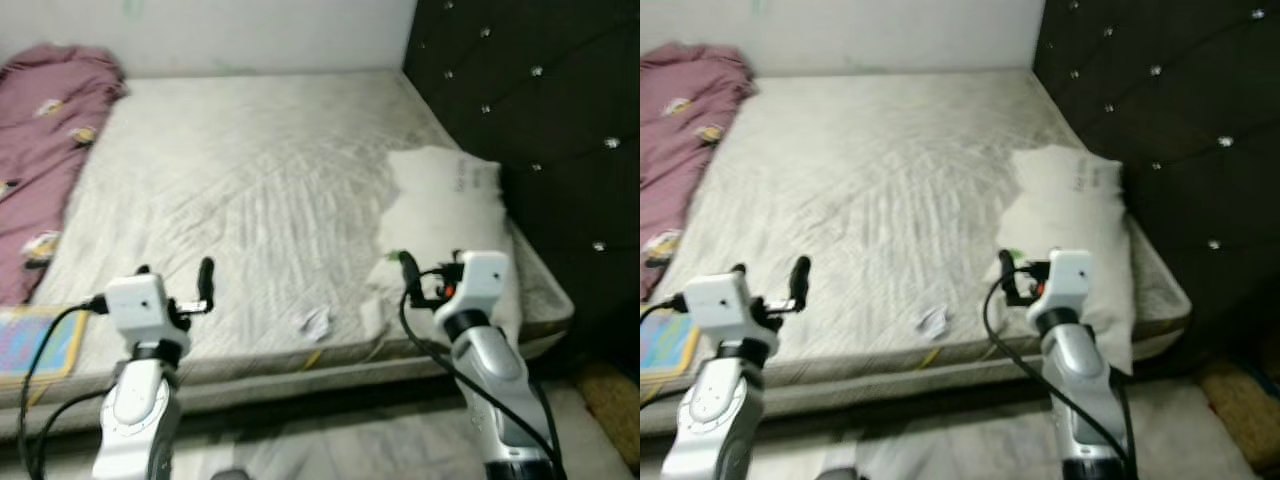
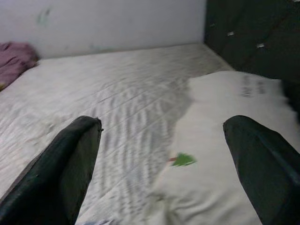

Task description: Clean up the room

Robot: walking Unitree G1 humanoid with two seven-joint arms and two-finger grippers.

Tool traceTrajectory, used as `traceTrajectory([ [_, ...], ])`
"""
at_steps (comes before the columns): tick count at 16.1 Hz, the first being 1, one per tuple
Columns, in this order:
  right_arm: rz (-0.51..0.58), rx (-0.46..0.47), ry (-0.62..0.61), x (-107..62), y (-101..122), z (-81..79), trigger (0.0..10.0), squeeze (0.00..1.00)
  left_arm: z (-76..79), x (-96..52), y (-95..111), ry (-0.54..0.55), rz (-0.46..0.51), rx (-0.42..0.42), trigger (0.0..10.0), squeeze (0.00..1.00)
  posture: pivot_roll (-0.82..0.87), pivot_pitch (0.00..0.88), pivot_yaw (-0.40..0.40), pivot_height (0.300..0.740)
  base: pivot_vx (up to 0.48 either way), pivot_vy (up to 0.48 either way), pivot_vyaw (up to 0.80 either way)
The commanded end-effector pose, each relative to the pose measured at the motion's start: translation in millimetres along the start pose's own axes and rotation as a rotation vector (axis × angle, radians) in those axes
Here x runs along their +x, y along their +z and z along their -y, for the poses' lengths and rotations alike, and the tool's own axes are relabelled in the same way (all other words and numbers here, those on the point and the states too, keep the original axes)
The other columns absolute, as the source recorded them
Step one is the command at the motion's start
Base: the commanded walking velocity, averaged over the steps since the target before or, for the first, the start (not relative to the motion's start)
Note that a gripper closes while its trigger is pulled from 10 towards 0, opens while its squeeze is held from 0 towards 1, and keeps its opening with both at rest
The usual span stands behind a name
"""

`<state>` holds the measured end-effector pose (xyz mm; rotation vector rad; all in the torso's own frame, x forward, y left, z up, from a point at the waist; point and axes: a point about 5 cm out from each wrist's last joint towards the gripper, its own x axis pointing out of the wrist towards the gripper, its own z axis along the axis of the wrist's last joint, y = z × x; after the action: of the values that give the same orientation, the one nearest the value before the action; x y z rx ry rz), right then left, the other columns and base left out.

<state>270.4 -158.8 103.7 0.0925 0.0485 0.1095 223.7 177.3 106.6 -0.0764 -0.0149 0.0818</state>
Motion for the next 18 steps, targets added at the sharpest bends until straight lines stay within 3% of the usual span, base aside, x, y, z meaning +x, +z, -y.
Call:
traceTrajectory([
  [1, -0.008, -0.014, -0.029, -3.1, -1.9, 8.8, 10.0, 0.00, 7.5, 0.3, 4.0, -0.031, 0.023, -0.017, 10.0, 0.00, 0.02, 0.036, -0.039, 0.740, 0.334, 0.000, 0.00],
  [7, -0.011, -0.026, -0.022, -3.0, -2.3, 8.5, 10.0, 0.00, 7.4, -0.2, 3.7, -0.023, 0.021, -0.019, 10.0, 0.00, 0.03, 0.036, -0.044, 0.740, 0.429, 0.000, 0.00],
  [9, -0.014, -0.029, -0.020, -3.4, -3.2, 8.8, 10.0, 0.00, 4.5, 0.9, 1.9, 0.038, 0.006, -0.013, 10.0, 0.00, 0.03, 0.037, -0.044, 0.740, 0.000, 0.000, 0.00],
  [13, -0.014, -0.037, -0.015, -3.4, -3.1, 8.0, 10.0, 0.00, 4.8, 0.9, 0.1, 0.028, -0.012, -0.024, 10.0, 0.00, 0.03, 0.040, -0.043, 0.740, 0.000, 0.000, 0.51],
  [18, -0.020, -0.024, -0.025, -3.8, -4.3, 9.6, 10.0, 0.00, 7.6, 1.2, -0.4, 0.017, -0.020, -0.047, 10.0, 0.00, 0.03, 0.042, -0.044, 0.740, 0.000, 0.466, 0.20],
])
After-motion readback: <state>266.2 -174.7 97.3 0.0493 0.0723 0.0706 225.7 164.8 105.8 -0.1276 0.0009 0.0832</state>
